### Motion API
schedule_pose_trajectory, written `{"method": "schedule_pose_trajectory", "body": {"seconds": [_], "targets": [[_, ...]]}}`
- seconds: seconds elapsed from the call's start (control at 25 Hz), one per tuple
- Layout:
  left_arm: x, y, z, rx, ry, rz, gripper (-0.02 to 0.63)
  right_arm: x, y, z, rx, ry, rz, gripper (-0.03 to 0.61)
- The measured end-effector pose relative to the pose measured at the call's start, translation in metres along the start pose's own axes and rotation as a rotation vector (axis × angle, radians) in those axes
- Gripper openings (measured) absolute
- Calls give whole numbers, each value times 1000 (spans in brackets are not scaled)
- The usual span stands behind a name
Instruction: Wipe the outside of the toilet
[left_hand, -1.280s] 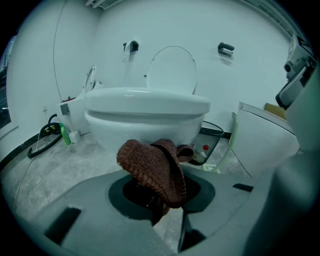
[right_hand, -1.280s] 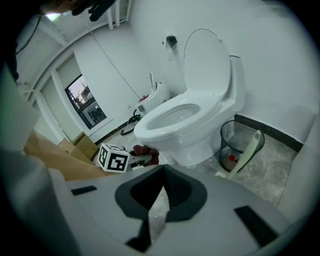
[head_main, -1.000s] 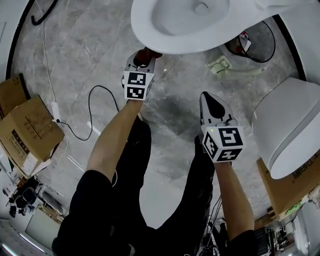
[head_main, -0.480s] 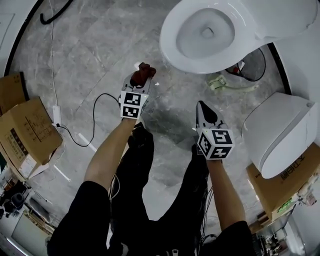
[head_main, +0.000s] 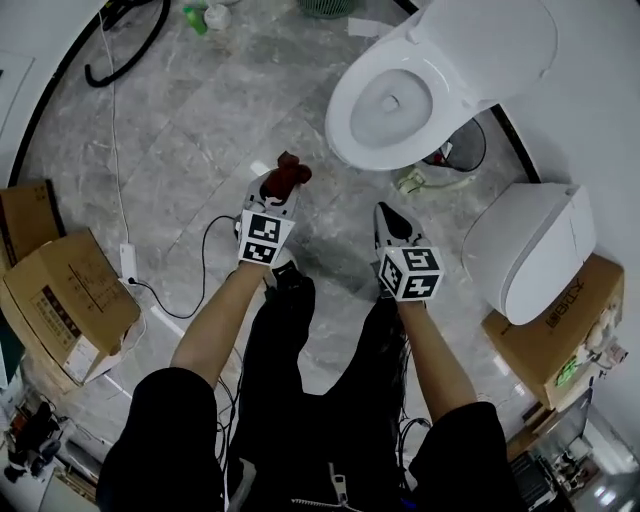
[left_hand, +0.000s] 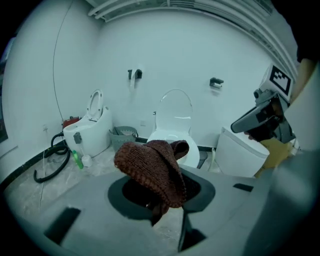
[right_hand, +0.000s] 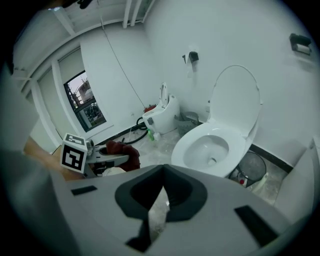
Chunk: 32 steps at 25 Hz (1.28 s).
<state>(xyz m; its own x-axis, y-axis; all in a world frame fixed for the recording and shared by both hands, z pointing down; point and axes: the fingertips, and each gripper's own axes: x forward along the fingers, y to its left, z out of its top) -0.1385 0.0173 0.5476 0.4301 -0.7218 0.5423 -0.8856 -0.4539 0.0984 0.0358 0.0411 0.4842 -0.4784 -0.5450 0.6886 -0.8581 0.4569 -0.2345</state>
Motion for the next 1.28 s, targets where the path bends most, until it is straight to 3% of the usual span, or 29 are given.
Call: {"method": "schedule_pose_trajectory", "body": {"seconds": [0.4,0.68,0.84,1.12,1.28], "targets": [[-87,-34,153,24,-67,-115,114,-121,35,150,-17,-175,-65,0],[-129,-88,245,105,-126,-158,114,-205,21,181,8,-288,-136,0],[-144,-111,285,101,-163,-145,114,-238,13,187,32,-351,-150,0],[-169,-149,360,109,-295,-129,115,-309,6,230,-4,-497,-151,0],[-180,-172,404,152,-379,-144,115,-348,0,253,-28,-572,-163,0]]}}
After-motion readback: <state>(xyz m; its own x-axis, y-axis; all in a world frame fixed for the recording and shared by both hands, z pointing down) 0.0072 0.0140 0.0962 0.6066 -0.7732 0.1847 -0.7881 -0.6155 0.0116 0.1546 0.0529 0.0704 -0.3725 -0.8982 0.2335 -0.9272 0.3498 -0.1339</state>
